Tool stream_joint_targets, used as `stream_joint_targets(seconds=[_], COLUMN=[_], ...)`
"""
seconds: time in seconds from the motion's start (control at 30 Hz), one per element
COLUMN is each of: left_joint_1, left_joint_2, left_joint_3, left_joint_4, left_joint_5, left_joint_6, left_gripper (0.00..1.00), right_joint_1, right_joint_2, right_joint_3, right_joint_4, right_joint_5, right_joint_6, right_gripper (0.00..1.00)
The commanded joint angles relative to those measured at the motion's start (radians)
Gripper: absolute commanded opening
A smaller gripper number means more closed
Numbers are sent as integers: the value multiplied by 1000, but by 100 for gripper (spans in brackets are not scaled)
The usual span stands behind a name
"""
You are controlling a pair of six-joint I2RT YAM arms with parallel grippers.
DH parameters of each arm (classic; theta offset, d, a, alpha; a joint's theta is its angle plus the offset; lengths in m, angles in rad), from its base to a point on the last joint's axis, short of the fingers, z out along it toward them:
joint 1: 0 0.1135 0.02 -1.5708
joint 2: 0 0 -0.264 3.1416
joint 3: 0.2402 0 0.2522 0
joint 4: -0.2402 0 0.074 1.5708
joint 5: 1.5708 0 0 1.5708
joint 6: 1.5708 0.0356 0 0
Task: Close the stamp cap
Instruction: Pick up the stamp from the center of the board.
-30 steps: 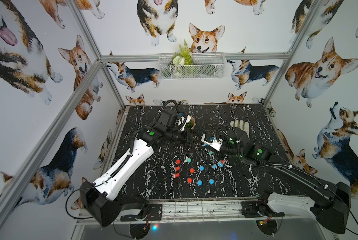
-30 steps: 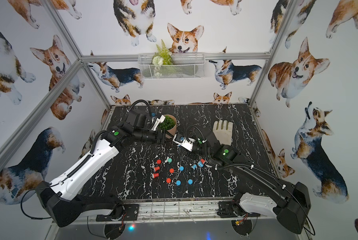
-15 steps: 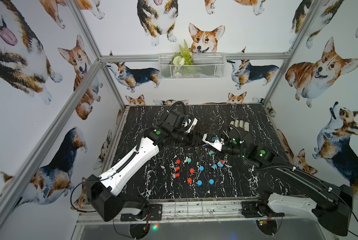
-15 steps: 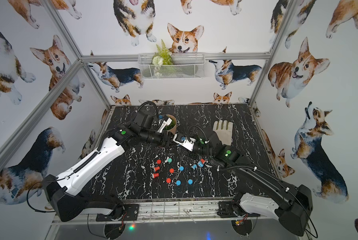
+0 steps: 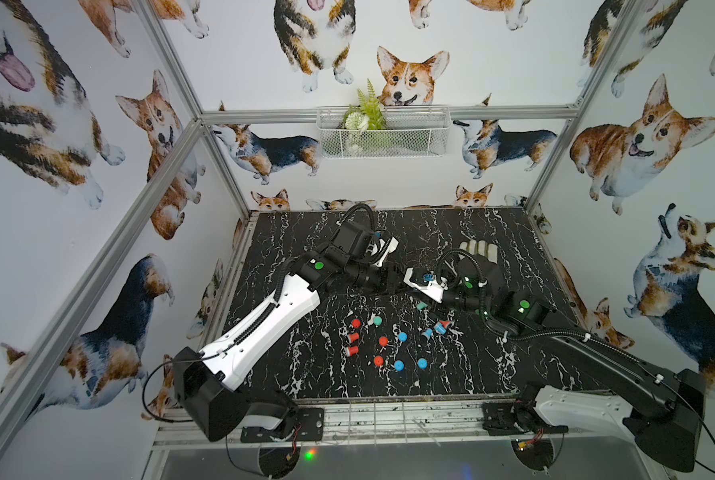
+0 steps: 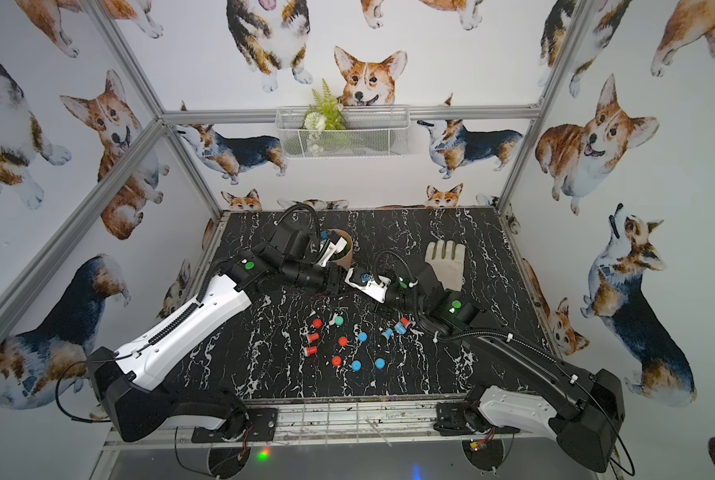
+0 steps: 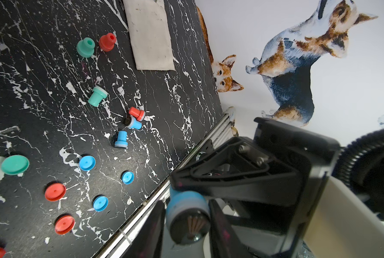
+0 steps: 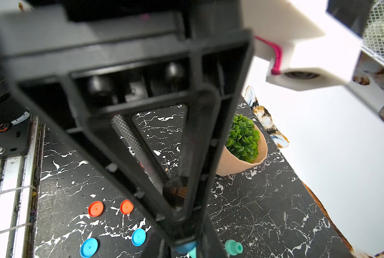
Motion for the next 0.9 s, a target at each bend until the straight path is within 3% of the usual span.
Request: stream_joint_targets(seconds=[0.0, 0.27, 0.47, 0.7, 0.87], left_joint_1=[-1, -1, 8, 45, 50], left_joint_2=[-2, -13, -37, -86, -106], left_joint_3=[10, 40, 77, 62, 49], left_joint_4=[-10, -23, 10, 210, 396], left_joint_5=[5, -13, 20, 170, 274], left_joint_6=[3, 10, -15, -142, -269], left_gripper=[30, 23, 19, 17, 16], right_joint_1=[4, 5, 6, 6, 6], right_joint_2=[0, -16, -92, -224, -286], right_joint_3=[8, 1, -48, -108, -111], right_joint_4=[34, 47, 178, 388, 498], right_joint_5=[-2, -14, -54, -85, -156], right_joint_6=[8, 3, 38, 93, 93], right_gripper=[9, 12, 38, 42, 40])
